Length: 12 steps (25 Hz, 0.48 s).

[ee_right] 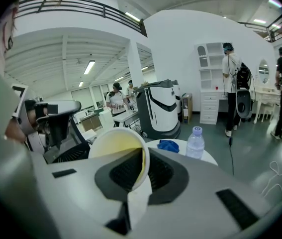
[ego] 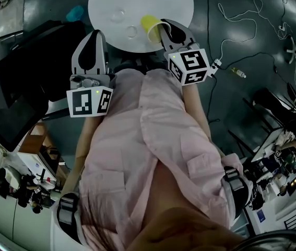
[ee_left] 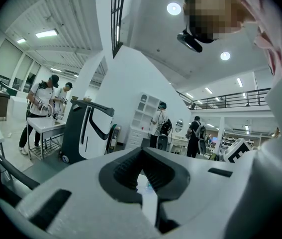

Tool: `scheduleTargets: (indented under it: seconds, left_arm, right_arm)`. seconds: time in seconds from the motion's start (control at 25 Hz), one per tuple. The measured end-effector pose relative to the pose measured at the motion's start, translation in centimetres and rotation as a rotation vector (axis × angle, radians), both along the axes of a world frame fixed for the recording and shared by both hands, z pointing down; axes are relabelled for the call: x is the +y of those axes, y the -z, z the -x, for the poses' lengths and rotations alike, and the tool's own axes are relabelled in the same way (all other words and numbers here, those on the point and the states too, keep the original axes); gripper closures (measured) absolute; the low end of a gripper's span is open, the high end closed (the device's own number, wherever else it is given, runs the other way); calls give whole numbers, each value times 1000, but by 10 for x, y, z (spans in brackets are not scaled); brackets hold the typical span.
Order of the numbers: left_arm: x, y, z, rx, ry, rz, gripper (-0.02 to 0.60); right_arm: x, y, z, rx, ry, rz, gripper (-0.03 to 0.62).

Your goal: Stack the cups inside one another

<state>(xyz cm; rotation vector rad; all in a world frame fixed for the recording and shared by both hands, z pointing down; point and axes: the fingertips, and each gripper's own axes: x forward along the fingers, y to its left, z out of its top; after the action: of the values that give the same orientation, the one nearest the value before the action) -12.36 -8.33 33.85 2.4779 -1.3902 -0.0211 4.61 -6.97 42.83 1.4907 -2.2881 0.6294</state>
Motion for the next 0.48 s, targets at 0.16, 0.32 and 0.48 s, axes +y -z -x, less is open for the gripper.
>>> scheduleTargets:
  seconds: [0.16,0.32,0.48]
  left_arm:
    - [-1,0,9,-1,-1,-5,566]
    - [-2,1,14,-1,-8,-8,566]
    - [-3,0,16,4,-13,-9,566]
  right_arm:
    - [-1,-5,8,-2,1,8,556]
    - [-2,-9,15,1,4,15,557]
    - [-1,-15,18,2,5,27,556]
